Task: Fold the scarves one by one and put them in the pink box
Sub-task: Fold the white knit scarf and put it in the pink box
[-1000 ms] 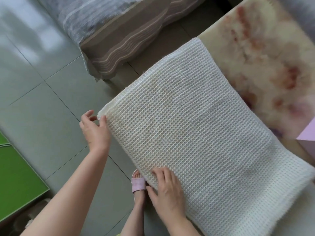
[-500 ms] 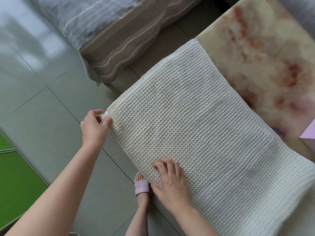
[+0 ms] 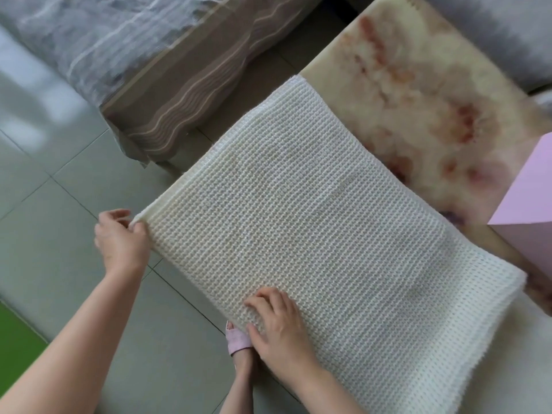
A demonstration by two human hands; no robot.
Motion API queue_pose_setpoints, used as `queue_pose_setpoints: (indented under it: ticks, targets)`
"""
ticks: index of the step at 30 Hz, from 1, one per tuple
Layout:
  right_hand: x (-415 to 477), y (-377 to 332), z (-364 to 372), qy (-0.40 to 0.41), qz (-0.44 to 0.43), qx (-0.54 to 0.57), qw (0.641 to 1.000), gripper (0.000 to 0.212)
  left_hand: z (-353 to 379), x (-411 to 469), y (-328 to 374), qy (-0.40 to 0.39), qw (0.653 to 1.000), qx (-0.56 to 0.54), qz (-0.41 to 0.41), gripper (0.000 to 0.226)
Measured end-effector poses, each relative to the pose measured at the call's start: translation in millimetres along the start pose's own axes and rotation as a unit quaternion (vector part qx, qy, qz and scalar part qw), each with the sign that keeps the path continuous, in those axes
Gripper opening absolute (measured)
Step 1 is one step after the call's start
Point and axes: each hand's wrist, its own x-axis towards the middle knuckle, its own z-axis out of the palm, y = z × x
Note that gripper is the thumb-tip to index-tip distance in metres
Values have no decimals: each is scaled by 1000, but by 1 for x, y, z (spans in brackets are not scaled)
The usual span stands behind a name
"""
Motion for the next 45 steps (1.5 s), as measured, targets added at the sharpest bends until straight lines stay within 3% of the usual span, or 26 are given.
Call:
queue_pose_setpoints:
  ticks: [2, 5, 8, 11, 13, 16, 20, 24, 27, 33, 35, 39, 45]
  targets:
    - [7, 8, -13, 3, 27, 77, 997, 33, 7, -12, 16, 29, 997, 62, 36, 45]
    - [23, 36, -48, 93, 75, 106, 987, 26, 24, -45, 45, 6, 979, 79, 188, 51]
    - [45, 83, -93, 209, 161, 126, 956, 24, 53, -80, 65, -67, 931, 104, 343, 48]
    - [65, 141, -138, 293, 245, 100, 919, 28, 88, -113, 85, -186, 870, 182, 419, 59]
    - [71, 178, -162, 298, 285, 71, 908, 30, 113, -128, 92, -247, 834, 252, 424, 66]
    - [72, 223, -185, 230, 315, 38, 920, 28, 137, -137, 96, -276, 797, 321, 430, 70]
    - [67, 253, -201, 128, 321, 11, 938, 32, 144, -139, 98, -274, 798, 328, 424, 74]
    - [58, 261, -210, 166, 287, 61, 942, 25, 145, -144, 101, -262, 799, 344, 417, 76]
    - [49, 265, -207, 134, 291, 66, 945, 27, 149, -152, 107, -261, 809, 330, 411, 75]
    - [39, 275, -211, 113, 285, 58, 950, 26, 173, -185, 126, -273, 773, 333, 465, 72]
    - [36, 275, -211, 105, 284, 0, 953, 22, 184, -196, 133, -293, 755, 343, 476, 71]
    - [36, 277, -226, 233, 315, 18, 920, 14, 203, -213, 148, -306, 734, 341, 501, 71]
    - [41, 285, -209, 194, 344, -31, 918, 21, 229, -219, 164, -297, 714, 391, 499, 74]
